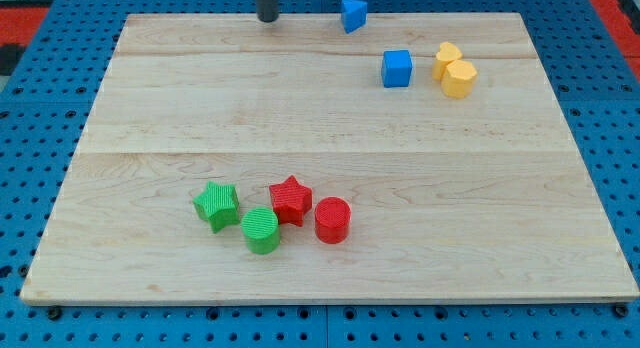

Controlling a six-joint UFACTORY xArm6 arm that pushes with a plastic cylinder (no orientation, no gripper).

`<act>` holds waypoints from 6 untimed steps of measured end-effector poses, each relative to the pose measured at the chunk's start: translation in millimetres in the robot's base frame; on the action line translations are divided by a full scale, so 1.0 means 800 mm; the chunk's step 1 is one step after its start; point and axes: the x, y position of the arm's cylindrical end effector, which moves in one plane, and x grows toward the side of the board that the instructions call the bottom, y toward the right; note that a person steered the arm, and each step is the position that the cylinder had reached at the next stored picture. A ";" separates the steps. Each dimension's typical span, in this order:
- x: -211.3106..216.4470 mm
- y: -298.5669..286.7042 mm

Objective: Move the blue cube above to the red circle

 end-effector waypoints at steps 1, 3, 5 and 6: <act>0.004 0.090; 0.079 0.158; 0.163 0.167; 0.188 0.051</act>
